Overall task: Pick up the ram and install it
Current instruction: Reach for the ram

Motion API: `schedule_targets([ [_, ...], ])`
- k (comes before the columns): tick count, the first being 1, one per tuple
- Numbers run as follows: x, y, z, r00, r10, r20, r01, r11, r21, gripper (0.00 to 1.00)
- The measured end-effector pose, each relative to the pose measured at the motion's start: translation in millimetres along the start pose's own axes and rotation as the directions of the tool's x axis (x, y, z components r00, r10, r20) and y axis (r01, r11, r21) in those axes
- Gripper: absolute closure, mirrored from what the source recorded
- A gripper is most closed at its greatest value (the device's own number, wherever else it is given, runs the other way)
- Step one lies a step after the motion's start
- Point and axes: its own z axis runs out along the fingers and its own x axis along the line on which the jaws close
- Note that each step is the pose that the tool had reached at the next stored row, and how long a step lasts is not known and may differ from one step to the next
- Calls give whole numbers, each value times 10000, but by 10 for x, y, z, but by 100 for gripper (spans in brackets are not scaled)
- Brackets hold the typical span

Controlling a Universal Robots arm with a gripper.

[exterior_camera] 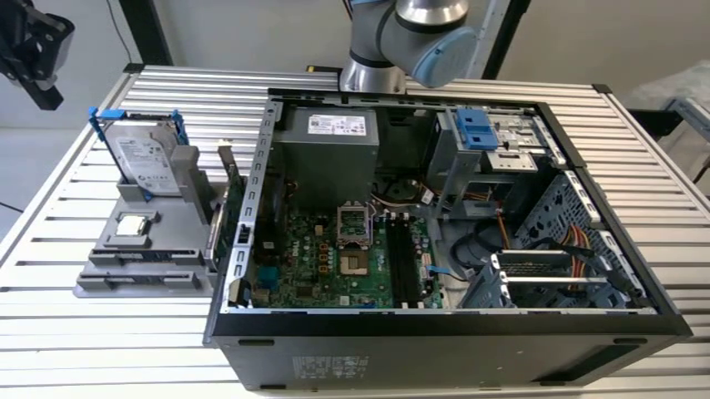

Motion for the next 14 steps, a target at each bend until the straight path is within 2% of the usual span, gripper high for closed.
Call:
schedule_targets([
  [10, 16, -1, 0, 10000, -2, 1, 2, 10000, -2, 100],
  [11, -6, 1, 1, 10000, 0, 2, 0, 10000, -2, 100],
  [14, -142, 11, 6, 10000, 1, 3, -1, 10000, -3, 100],
])
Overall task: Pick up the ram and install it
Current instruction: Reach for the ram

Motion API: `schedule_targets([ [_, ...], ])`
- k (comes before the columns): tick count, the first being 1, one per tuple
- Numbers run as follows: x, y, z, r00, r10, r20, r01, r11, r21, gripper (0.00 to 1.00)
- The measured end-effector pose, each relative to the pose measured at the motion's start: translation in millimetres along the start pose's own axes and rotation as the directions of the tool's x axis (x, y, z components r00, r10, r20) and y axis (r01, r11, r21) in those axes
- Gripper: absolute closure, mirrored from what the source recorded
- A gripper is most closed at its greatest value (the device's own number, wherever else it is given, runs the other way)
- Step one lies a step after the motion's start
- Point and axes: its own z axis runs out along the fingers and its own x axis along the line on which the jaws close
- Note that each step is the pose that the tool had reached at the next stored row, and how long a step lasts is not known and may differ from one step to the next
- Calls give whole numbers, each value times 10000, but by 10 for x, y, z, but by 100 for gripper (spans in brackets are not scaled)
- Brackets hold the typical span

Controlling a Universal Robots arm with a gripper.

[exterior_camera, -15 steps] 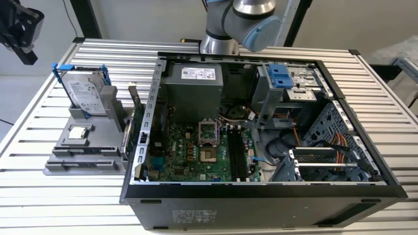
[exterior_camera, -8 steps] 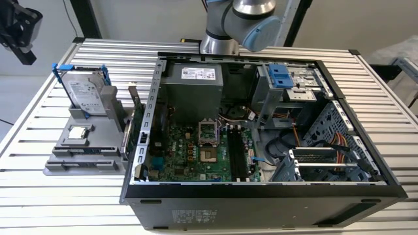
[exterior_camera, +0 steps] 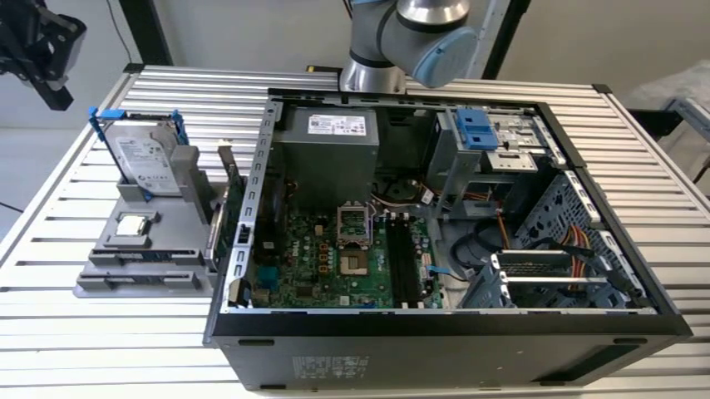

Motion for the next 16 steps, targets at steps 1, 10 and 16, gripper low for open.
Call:
schedule_targets([
  [1, -46, 2, 3, 10000, 0, -1, 0, 10000, 1, 100],
  [10, -456, -102, 56, 10000, -1, -1, 1, 10000, 1, 100],
  [16, -565, -234, 87, 10000, -4, -3, 4, 10000, 1, 100],
])
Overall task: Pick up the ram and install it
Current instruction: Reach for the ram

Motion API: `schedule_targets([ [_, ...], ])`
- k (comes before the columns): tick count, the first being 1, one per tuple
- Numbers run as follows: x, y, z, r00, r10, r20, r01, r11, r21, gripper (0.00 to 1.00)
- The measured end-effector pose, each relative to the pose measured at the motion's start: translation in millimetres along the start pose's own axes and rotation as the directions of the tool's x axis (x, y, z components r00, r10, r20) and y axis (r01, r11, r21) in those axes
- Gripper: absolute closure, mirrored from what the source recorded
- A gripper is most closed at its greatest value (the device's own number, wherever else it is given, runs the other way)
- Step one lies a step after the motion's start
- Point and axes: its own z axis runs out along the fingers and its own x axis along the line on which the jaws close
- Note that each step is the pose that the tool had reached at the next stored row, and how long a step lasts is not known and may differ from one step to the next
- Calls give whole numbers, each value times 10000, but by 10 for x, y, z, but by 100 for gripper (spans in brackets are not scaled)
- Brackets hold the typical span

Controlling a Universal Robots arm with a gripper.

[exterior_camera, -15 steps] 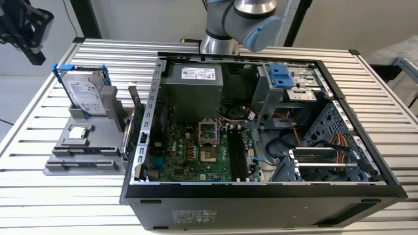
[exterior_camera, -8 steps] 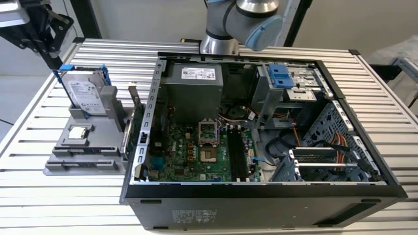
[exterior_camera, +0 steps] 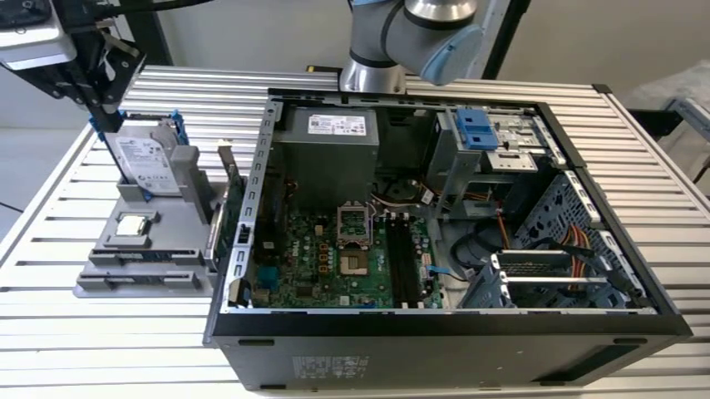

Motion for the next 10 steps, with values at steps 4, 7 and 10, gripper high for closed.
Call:
schedule_targets([
  [4, -6, -72, 13, 10000, -36, -2, 36, 10000, -8, 100],
  [7, -8, -101, 15, 10000, -38, -5, 38, 10000, -52, 100],
  [10, -8, -101, 15, 10000, -38, -5, 38, 10000, -50, 100],
])
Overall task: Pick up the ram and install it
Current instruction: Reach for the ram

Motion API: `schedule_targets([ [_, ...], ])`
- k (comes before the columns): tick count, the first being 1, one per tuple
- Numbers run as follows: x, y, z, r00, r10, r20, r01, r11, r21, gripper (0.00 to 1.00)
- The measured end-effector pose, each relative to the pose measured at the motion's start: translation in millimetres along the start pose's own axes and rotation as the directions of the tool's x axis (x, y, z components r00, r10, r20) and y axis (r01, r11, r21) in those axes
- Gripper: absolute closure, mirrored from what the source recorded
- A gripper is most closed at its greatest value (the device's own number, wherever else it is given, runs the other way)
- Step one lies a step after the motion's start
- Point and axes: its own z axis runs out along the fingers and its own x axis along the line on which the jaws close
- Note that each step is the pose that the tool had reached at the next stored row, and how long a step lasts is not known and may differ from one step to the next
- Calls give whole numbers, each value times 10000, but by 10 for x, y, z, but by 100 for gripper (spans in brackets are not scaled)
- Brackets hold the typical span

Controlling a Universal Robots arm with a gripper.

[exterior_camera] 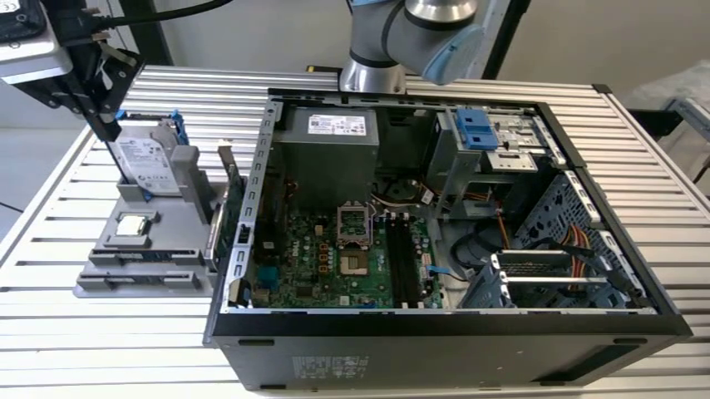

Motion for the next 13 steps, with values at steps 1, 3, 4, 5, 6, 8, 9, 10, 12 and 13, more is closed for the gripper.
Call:
schedule_targets([
  [1, 0, 0, 0, 10000, 0, 0, 0, 10000, 1, 100],
  [3, 0, -1, -1, 10000, 0, -2, 0, 10000, 3, 100],
  [4, 0, -2, -1, 10000, 0, -1, 0, 10000, 2, 100],
  [5, 0, -2, 0, 10000, 0, -1, 0, 10000, 2, 100],
  [6, 0, -4, 0, 10000, 0, 0, 0, 10000, 1, 100],
  [8, 0, -5, 0, 10000, 0, 0, 0, 10000, 1, 100],
  [9, -1, -7, 0, 10000, -1, 0, 1, 10000, 1, 100],
  [10, 0, -7, 0, 10000, 0, 0, 0, 10000, 1, 100],
  [12, -1, -13, -1, 10000, -1, -1, 1, 10000, 2, 100],
  [13, -2, -20, -1, 10000, -3, 0, 3, 10000, 1, 100],
])
